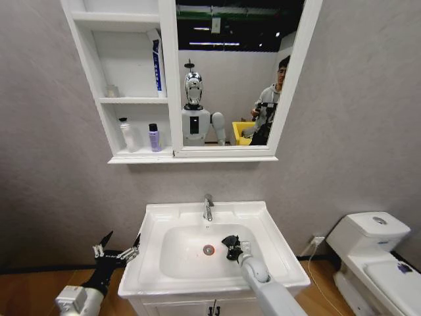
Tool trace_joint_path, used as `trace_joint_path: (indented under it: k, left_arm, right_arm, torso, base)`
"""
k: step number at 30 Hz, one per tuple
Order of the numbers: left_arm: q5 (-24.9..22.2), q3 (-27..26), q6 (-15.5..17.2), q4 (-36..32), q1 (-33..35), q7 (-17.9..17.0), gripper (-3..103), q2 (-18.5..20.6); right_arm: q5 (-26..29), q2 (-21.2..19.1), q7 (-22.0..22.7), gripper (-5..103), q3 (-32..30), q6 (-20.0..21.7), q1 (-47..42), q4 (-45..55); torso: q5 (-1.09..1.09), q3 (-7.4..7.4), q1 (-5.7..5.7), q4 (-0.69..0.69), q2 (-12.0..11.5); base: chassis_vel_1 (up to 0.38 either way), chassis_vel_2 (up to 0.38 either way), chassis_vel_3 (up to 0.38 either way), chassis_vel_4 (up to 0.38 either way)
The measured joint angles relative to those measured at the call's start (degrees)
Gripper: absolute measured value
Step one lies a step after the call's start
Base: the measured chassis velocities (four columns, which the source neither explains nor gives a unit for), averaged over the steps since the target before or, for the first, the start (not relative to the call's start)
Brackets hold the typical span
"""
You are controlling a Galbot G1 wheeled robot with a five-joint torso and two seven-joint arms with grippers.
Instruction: Move facial cleanser and shampoo from washbasin to cabinet, then wipe washbasin with towel.
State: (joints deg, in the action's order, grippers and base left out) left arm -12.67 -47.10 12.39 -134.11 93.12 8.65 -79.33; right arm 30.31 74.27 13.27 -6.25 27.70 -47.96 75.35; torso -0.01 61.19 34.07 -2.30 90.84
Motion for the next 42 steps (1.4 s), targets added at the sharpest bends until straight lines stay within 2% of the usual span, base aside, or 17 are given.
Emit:
trace_joint_path:
  k: [10, 19, 20, 24, 28, 31, 32, 35, 38, 41, 42]
  left_arm:
    - [0.0, 0.0, 0.0, 0.0, 0.0, 0.0, 100, 0.0]
    - [0.0, 0.0, 0.0, 0.0, 0.0, 0.0, 100, 0.0]
    - [0.0, 0.0, 0.0, 0.0, 0.0, 0.0, 100, 0.0]
    - [0.0, 0.0, 0.0, 0.0, 0.0, 0.0, 100, 0.0]
    - [0.0, 0.0, 0.0, 0.0, 0.0, 0.0, 100, 0.0]
    - [0.0, 0.0, 0.0, 0.0, 0.0, 0.0, 100, 0.0]
    - [0.0, 0.0, 0.0, 0.0, 0.0, 0.0, 100, 0.0]
    - [0.0, 0.0, 0.0, 0.0, 0.0, 0.0, 100, 0.0]
    - [0.0, 0.0, 0.0, 0.0, 0.0, 0.0, 100, 0.0]
    - [0.0, 0.0, 0.0, 0.0, 0.0, 0.0, 100, 0.0]
    - [0.0, 0.0, 0.0, 0.0, 0.0, 0.0, 100, 0.0]
  right_arm:
    - [3.1, 4.6, 0.1, 6, 5.1, 0.5, 5.6, -6.9]
    - [2.2, 9.8, -1.8, 6, 8.8, -0.9, 7.4, -10.9]
    - [2.1, 10.3, -2.1, 6, 9.2, -1.2, 7.2, -10.8]
    - [1.8, 9.2, -3.3, 6, 9.2, -1.7, 6.7, -10.5]
    - [0.3, 5.8, -3.5, 6, 6.8, -2.2, 5.5, -9.6]
    - [-2.8, 2.7, -3.1, 6, 5.0, -3.5, 3.9, -7.3]
    - [-3.3, 1.2, -2.9, 6, 4.3, -3.8, 3.1, -6.1]
    - [-3.0, -0.4, -3.0, 6, 3.7, -3.8, 2.5, -5.0]
    - [-2.9, 0.0, -3.2, 6, 3.8, -3.8, 2.9, -6.0]
    - [-2.4, 3.4, -3.3, 6, 5.8, -3.9, 4.6, -8.8]
    - [-2.4, 3.4, -3.3, 6, 5.8, -3.9, 4.6, -8.8]
  torso:
    - [-0.01, 0.0, 0.0, -0.01, 0.0]
    - [-0.01, -0.01, 0.0, -0.02, 0.0]
    - [0.02, 0.0, -0.01, 0.03, 0.0]
    - [0.04, 0.0, -0.01, 0.07, 0.0]
    - [0.02, 0.0, -0.01, 0.01, 0.0]
    - [0.04, 0.0, 0.0, 0.03, 0.0]
    - [-0.02, 0.0, 0.0, -0.03, 0.0]
    - [0.01, 0.0, -0.01, -0.04, 0.0]
    - [-0.02, 0.0, -0.01, -0.05, 0.0]
    - [0.0, -0.01, -0.02, -0.01, 0.0]
    - [0.0, -0.01, -0.02, -0.01, 0.0]
  base:
    - [0.0, 0.0, 0.0, 0.0]
    - [0.0, 0.0, 0.0, 0.0]
    - [0.0, 0.0, 0.0, 0.0]
    - [0.0, 0.0, 0.0, 0.0]
    - [0.0, 0.0, 0.0, 0.0]
    - [0.0, 0.0, 0.0, 0.0]
    - [0.0, 0.0, 0.0, 0.0]
    - [0.0, 0.0, 0.0, 0.0]
    - [0.0, 0.0, 0.0, 0.0]
    - [0.0, 0.0, 0.0, 0.0]
    - [0.0, 0.0, 0.0, 0.0]
